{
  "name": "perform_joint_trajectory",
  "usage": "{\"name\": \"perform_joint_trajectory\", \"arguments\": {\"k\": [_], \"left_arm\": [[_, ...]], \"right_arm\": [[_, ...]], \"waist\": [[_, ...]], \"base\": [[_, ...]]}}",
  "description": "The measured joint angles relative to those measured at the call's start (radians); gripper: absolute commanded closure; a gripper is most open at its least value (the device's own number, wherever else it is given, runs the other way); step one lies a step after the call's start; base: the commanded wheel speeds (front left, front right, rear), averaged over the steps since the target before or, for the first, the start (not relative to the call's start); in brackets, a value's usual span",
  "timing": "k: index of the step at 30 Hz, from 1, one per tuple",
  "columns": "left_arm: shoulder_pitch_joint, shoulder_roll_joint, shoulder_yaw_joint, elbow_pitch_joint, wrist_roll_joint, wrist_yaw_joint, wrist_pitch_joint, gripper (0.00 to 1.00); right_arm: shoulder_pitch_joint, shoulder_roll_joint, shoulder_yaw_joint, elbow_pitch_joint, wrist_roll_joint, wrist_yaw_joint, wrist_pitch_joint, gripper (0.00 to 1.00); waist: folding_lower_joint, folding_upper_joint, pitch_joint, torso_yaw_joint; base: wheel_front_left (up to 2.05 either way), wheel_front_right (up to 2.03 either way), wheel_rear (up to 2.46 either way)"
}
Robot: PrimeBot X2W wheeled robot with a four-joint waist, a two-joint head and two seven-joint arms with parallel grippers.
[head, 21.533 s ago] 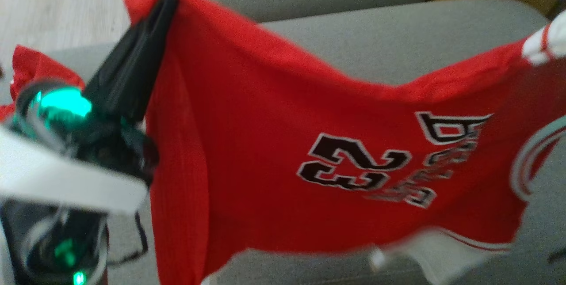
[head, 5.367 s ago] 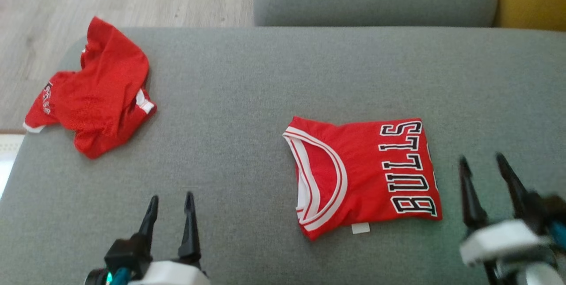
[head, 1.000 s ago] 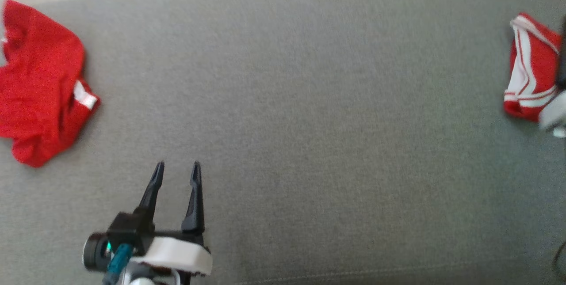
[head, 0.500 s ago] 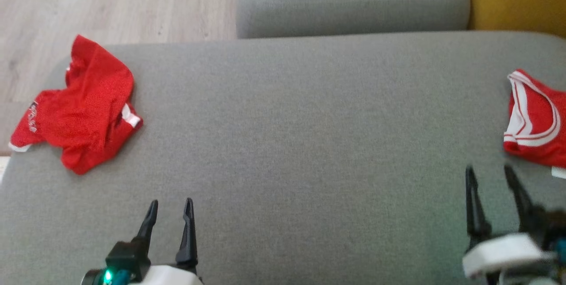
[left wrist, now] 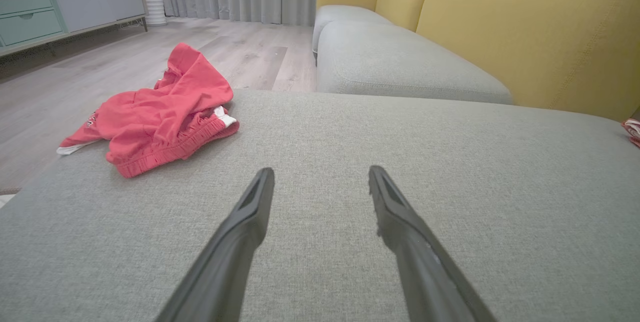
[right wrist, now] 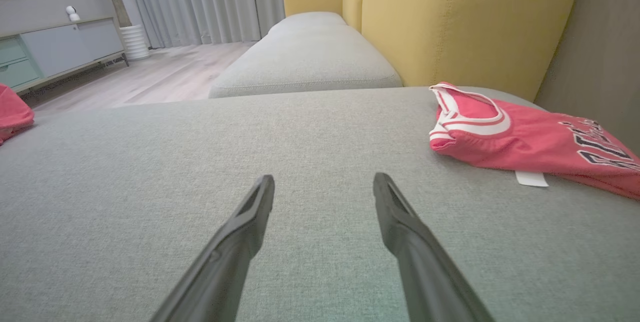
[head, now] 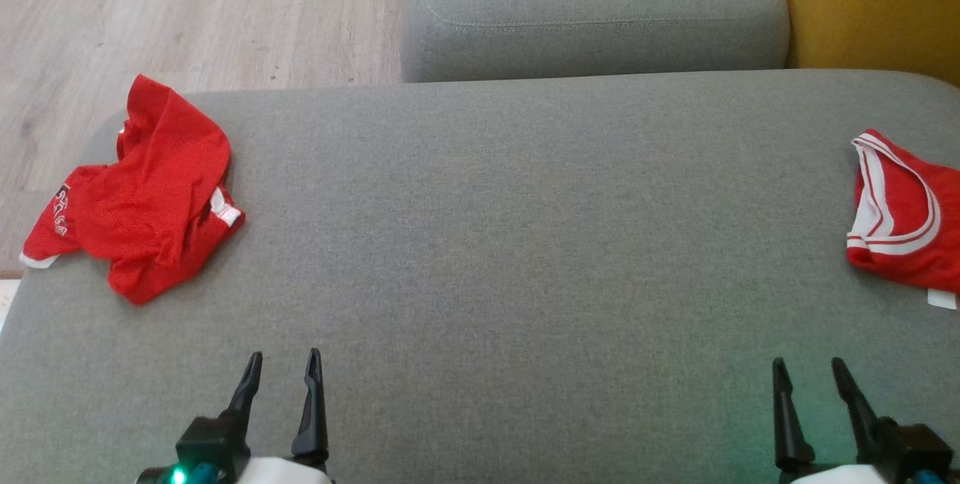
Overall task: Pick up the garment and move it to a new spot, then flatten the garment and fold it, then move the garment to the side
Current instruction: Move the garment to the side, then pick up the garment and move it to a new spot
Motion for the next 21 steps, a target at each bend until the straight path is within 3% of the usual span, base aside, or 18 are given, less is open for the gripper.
{"name": "perform_joint_trajectory", "arguments": {"k": [21], "left_arm": [[0.000, 0.000, -0.001, 0.020, 0.007, -0.001, 0.000, 0.00]], "right_arm": [[-0.002, 0.001, 0.021, 0.014, 0.010, 0.000, -0.008, 0.00]], "waist": [[0.0000, 0.0000, 0.004, -0.003]], "base": [[0.00, 0.00, 0.00]]}}
